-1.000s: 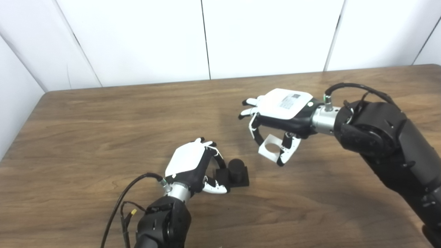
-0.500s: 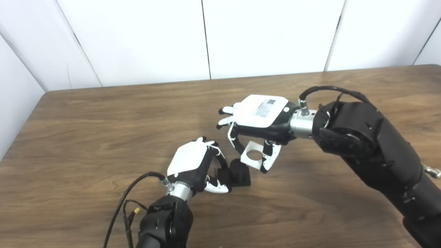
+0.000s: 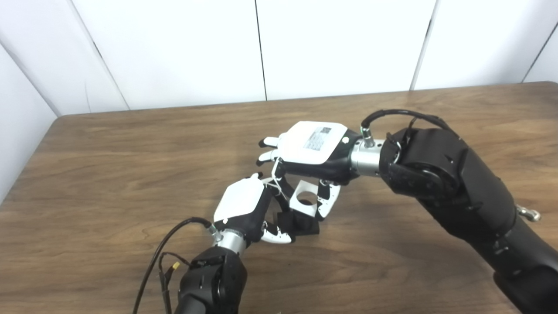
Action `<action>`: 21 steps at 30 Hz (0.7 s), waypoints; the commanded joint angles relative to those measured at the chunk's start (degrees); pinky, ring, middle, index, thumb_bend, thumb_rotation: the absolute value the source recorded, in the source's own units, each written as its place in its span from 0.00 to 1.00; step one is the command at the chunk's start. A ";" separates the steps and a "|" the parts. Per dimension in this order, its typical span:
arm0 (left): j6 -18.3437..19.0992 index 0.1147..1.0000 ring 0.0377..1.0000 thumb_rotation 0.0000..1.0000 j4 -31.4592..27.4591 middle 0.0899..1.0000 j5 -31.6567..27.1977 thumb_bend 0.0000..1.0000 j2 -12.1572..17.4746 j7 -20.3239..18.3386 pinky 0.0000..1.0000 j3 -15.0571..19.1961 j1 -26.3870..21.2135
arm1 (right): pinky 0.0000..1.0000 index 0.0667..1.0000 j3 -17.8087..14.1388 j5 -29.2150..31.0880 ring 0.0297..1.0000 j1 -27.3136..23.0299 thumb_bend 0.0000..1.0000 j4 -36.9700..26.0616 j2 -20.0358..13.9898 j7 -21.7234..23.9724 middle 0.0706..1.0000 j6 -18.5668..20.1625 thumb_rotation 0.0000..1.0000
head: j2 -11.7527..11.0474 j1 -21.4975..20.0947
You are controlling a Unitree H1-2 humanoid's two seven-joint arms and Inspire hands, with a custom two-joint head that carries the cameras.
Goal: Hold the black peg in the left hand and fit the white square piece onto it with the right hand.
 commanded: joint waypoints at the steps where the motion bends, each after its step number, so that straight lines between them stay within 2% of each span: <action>1: -0.60 0.42 1.00 0.05 0.54 0.89 0.27 0.52 -0.58 0.42 1.00 -0.75 -0.89 | 0.94 0.45 -0.52 -0.14 1.00 -3.70 0.52 -0.09 0.73 -0.54 0.92 -0.71 0.14 | 0.07 0.15; 21: -0.61 0.42 1.00 0.06 -0.83 0.89 1.11 0.52 -0.40 -0.33 1.00 -0.97 -0.54 | 0.93 0.45 0.23 -1.19 1.00 -3.16 0.52 2.74 1.43 -2.24 0.93 -2.15 0.14 | 0.24 0.53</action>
